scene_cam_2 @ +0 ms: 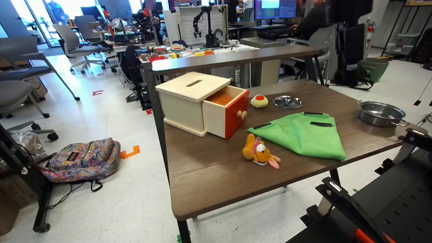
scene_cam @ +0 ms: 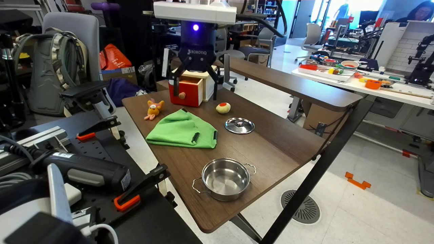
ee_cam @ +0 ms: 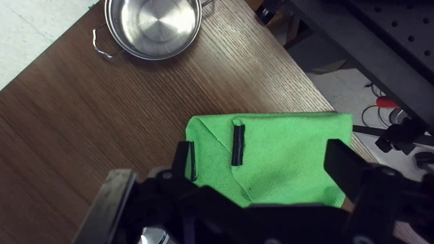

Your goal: Fold the green towel

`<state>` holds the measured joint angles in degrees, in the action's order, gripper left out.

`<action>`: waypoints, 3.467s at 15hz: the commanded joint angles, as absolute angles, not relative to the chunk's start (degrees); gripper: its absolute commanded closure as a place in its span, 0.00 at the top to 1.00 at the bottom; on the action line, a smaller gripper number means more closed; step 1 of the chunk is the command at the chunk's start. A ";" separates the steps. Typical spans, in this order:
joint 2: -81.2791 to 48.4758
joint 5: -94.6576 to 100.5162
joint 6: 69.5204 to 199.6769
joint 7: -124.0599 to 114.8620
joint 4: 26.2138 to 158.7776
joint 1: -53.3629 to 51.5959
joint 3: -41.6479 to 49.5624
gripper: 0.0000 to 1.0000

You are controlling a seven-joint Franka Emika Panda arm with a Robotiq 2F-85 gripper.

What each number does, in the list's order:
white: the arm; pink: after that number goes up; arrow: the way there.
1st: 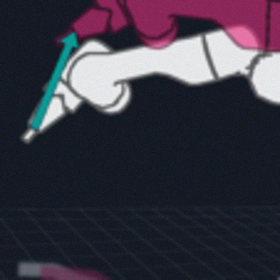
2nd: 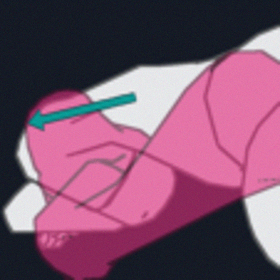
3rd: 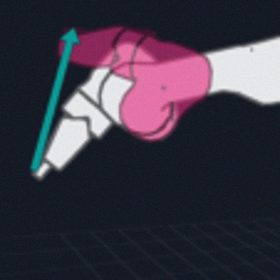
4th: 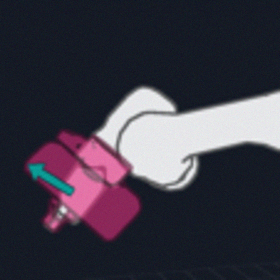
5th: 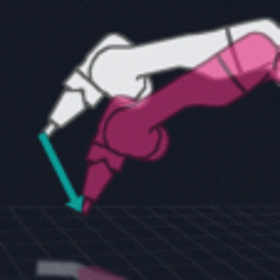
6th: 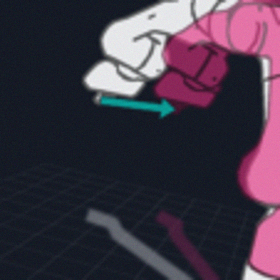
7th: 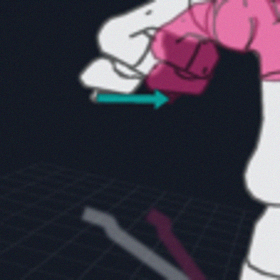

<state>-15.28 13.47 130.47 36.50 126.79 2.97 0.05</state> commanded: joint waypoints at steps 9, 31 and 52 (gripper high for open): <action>-28.42 -1.16 148.43 48.91 122.20 12.41 -5.21 1.00; -38.23 3.48 152.63 44.67 115.74 12.25 -3.80 0.12; -19.44 29.95 162.13 16.52 136.08 -5.88 7.63 0.01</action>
<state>-21.91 24.39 162.85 22.64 133.16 -1.45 4.54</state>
